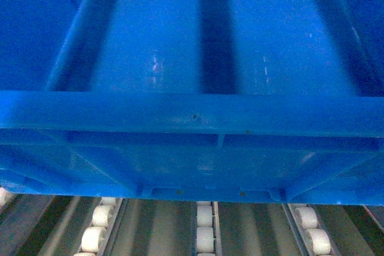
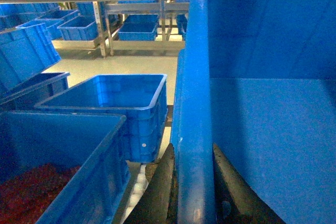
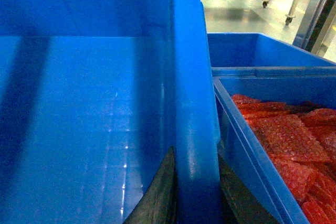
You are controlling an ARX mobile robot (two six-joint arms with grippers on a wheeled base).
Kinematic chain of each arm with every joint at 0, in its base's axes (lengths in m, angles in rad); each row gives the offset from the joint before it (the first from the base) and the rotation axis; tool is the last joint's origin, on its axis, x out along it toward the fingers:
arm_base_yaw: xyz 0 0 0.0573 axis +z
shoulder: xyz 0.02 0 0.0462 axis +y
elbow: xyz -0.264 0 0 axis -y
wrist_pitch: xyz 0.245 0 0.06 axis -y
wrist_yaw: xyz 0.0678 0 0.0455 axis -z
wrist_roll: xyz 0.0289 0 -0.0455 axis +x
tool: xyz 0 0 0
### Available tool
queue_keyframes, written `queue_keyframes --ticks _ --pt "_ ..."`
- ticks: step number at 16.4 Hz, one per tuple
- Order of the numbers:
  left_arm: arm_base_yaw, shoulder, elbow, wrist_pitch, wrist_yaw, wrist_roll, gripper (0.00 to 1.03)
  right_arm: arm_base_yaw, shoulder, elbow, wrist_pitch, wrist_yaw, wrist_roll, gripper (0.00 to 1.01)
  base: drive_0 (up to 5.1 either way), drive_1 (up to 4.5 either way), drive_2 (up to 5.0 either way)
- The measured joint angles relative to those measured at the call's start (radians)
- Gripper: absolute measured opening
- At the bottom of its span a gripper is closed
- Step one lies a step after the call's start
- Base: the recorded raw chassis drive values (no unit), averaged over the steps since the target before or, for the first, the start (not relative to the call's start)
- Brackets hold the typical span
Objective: Place box next to blue box on left shelf
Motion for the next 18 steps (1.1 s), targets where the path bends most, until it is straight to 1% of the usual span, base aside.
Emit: queue_keyframes --ticks 10,11,12,13,14,15,16,18 --pt "0.000 0.000 0.000 0.000 0.000 0.000 0.11 0.000 0.000 0.000 0.000 0.000 0.000 0.09 0.0 0.00 0.0" --pt "0.000 0.000 0.001 -0.014 -0.006 -0.003 0.11 0.000 0.000 0.000 -0.003 0.002 0.001 0.09 0.0 0.00 0.0" --pt "-0.022 -0.050 0.095 -0.317 -0.081 -0.025 0.11 0.023 0.003 0.035 -0.136 0.076 0.023 0.09 0.0 0.00 0.0" --pt "-0.021 -0.053 0.098 -0.374 -0.087 -0.028 0.11 0.030 0.011 0.032 -0.154 0.076 0.039 0.09 0.0 0.00 0.0" --pt "-0.018 -0.051 0.098 -0.411 -0.095 -0.035 0.11 0.029 0.021 0.032 -0.175 0.066 0.048 0.09 0.0 0.00 0.0" --pt "-0.009 -0.043 0.098 -0.425 -0.092 -0.036 0.11 0.028 0.029 0.033 -0.204 0.051 0.072 0.09 0.0 0.00 0.0" --pt "0.006 -0.027 0.098 -0.430 -0.075 -0.037 0.11 0.025 0.049 0.038 -0.230 0.037 0.103 0.09 0.0 0.00 0.0" --pt "0.037 0.012 0.100 -0.431 -0.041 -0.054 0.11 -0.004 0.097 0.074 -0.285 -0.019 0.143 0.09 0.0 0.00 0.0"
